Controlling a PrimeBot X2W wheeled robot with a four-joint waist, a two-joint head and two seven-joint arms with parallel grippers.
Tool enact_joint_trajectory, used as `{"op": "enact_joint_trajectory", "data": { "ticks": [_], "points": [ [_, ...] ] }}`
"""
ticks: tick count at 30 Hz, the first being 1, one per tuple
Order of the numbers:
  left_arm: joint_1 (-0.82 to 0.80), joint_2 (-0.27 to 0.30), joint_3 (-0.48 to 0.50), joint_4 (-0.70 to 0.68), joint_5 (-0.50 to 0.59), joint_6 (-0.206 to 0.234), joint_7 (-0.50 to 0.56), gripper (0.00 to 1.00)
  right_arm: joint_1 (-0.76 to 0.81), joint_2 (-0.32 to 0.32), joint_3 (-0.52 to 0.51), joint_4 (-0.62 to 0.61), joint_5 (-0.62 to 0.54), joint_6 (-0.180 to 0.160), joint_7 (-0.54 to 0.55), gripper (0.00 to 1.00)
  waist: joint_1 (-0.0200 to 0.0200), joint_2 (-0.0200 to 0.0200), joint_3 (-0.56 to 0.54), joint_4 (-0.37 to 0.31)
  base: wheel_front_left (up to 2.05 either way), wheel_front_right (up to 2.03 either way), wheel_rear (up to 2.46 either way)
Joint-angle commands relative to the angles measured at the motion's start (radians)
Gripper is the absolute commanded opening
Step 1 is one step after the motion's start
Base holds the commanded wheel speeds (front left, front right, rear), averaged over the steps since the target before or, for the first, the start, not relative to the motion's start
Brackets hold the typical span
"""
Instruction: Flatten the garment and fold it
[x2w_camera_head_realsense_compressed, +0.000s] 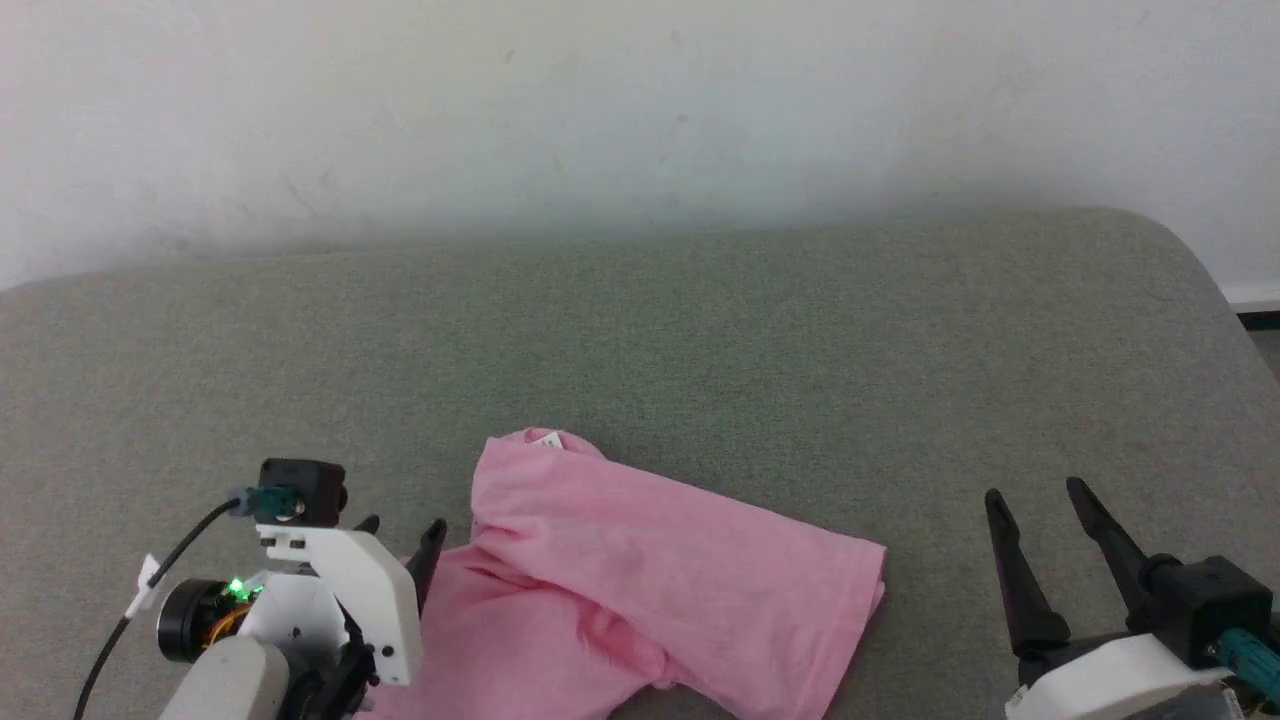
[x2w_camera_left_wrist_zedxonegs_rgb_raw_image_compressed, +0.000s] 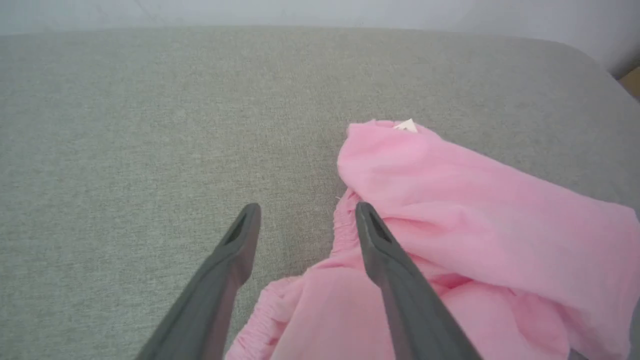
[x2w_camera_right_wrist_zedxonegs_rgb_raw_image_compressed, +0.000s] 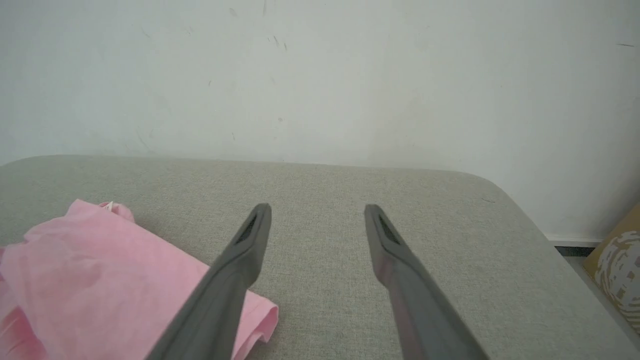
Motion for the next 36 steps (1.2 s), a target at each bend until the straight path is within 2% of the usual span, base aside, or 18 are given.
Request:
{"op": "enact_joint_trajectory", "data": {
  "ticks": [1, 6, 12, 13, 14, 17, 20, 22, 26, 32, 34, 36],
  "points": [
    [-0.023, 0.015, -0.012, 0.039, -0.007, -0.016, 0.027, 1.0, -0.016, 0.003, 0.005, -0.002, -0.001, -0.001, -0.001, 1.0, -0.0001, -0.0001, 0.018, -0.023, 0.0, 0.0, 0.0],
    [-0.062, 0.037, -0.08, 0.18, -0.03, -0.092, 0.163, 1.0, -0.025, 0.003, 0.007, 0.023, 0.009, -0.001, -0.008, 1.0, -0.0001, -0.0001, 0.032, -0.053, 0.0, 0.0, 0.0],
    [-0.05, 0.026, -0.173, 0.239, -0.082, -0.156, 0.334, 1.0, -0.029, 0.003, 0.0, 0.043, 0.02, -0.001, -0.02, 1.0, -0.0001, -0.0001, 0.038, -0.061, 0.0, 0.0, 0.0],
    [-0.046, 0.026, -0.19, 0.237, -0.089, -0.163, 0.36, 0.62, -0.03, 0.003, 0.0, 0.046, 0.021, -0.001, -0.022, 1.0, -0.0001, -0.0001, 0.037, -0.06, 0.0, 0.0, 0.0],
    [-0.046, 0.028, -0.202, 0.23, -0.093, -0.169, 0.373, 0.0, -0.032, 0.003, 0.0, 0.048, 0.021, -0.001, -0.023, 1.0, -0.0001, -0.0001, 0.037, -0.06, 0.0, 0.0, 0.0],
    [-0.065, 0.045, -0.201, 0.194, -0.066, -0.166, 0.331, 0.0, -0.038, 0.003, 0.0, 0.055, 0.024, -0.001, -0.027, 1.0, -0.0001, -0.0001, 0.032, -0.056, 0.0, 0.0, 0.0],
    [-0.105, 0.058, -0.161, 0.146, -0.002, -0.118, 0.2, 0.0, -0.037, 0.003, -0.003, 0.062, 0.028, -0.001, -0.033, 1.0, -0.0001, -0.0001, 0.024, -0.043, 0.0, 0.0, 0.0],
    [-0.124, 0.061, -0.124, 0.113, 0.029, -0.07, 0.118, 0.0, -0.037, 0.003, -0.001, 0.064, 0.031, -0.001, -0.035, 1.0, -0.0001, -0.0001, 0.02, -0.035, 0.0, 0.0, 0.0],
    [-0.082, 0.069, -0.037, 0.039, 0.039, 0.035, 0.029, 0.0, -0.034, 0.003, 0.011, 0.065, 0.034, -0.001, -0.033, 1.0, -0.0001, -0.0001, 0.011, -0.023, 0.0, 0.0, 0.0],
    [0.188, 0.039, 0.082, -0.122, 0.0, 0.219, -0.014, 0.0, -0.028, 0.003, 0.016, 0.067, 0.038, -0.001, -0.034, 1.0, -0.0001, -0.0001, 0.002, -0.007, 0.0, 0.0, 0.0],
    [0.299, 0.013, 0.102, -0.162, -0.03, 0.261, -0.005, 0.0, -0.025, 0.003, 0.017, 0.067, 0.04, -0.001, -0.034, 1.0, -0.0001, -0.0001, 0.001, -0.001, 0.0, 0.0, 0.0],
    [0.393, -0.02, 0.108, -0.188, -0.069, 0.282, 0.009, 0.0, -0.023, 0.003, 0.017, 0.068, 0.041, -0.001, -0.033, 1.0, -0.0001, -0.0001, 0.003, 0.006, 0.0, 0.0, 0.0]
  ]
}}
